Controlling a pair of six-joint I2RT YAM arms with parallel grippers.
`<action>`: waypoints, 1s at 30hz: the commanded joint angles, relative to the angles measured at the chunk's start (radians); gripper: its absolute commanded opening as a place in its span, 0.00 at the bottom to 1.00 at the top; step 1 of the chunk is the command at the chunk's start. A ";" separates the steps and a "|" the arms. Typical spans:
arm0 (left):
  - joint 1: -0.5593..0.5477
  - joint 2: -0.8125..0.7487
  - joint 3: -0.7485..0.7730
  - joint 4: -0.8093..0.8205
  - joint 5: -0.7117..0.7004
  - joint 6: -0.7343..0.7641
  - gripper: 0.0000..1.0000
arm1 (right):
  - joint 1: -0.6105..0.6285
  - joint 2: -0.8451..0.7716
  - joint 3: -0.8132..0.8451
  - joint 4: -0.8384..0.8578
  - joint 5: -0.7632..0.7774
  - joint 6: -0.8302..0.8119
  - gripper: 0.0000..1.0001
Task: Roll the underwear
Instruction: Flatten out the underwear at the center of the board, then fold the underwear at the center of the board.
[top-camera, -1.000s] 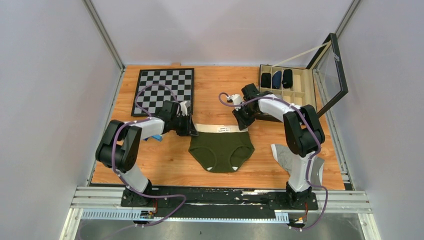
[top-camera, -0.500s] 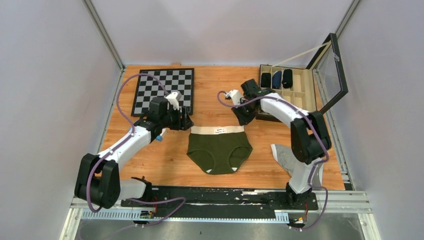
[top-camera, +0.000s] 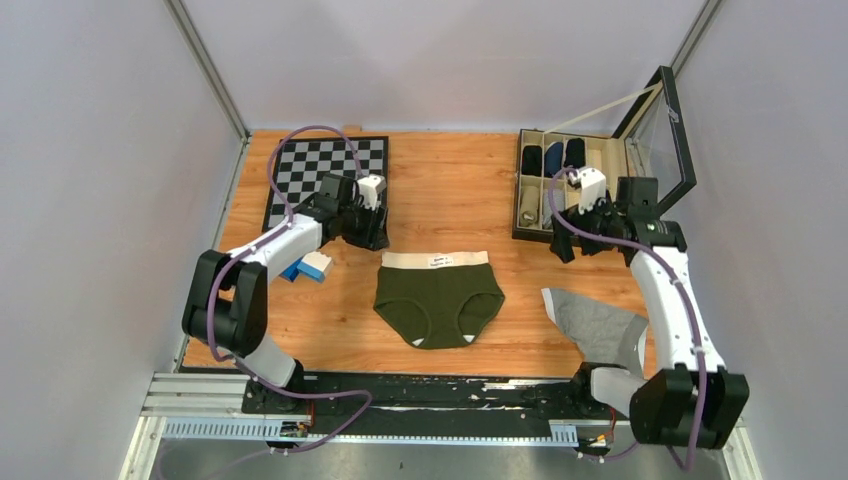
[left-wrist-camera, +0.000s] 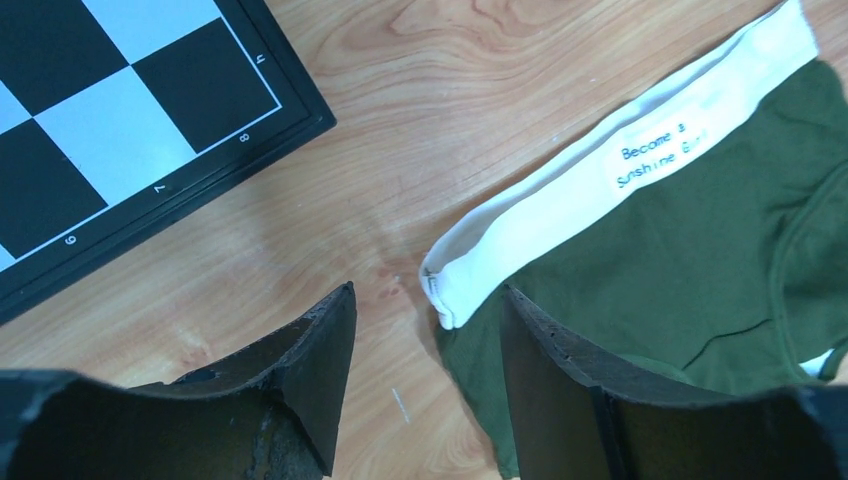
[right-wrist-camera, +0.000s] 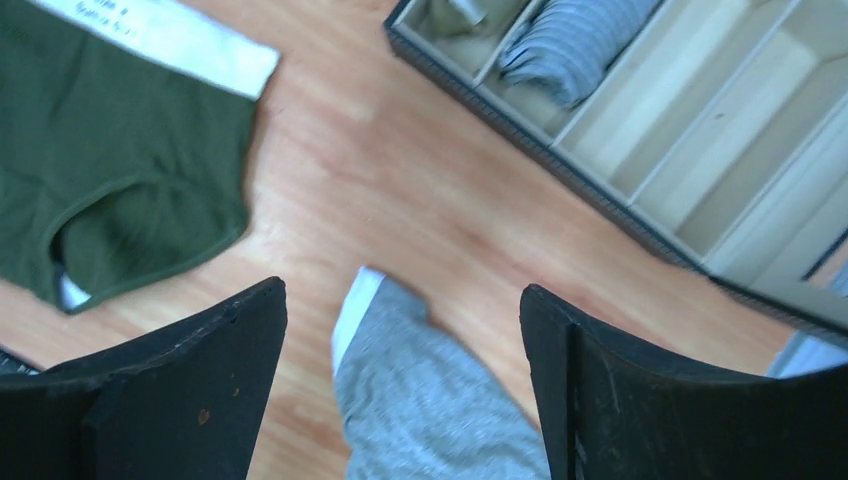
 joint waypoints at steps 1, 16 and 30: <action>0.016 0.065 0.067 -0.056 0.031 0.078 0.61 | -0.053 -0.110 -0.082 -0.111 -0.132 -0.060 0.84; 0.017 0.184 0.088 -0.069 0.154 0.049 0.29 | -0.166 -0.156 -0.001 -0.266 -0.267 -0.190 0.72; 0.020 0.170 0.034 -0.027 0.112 0.078 0.00 | 0.274 0.349 0.402 -0.314 -0.291 -0.344 0.59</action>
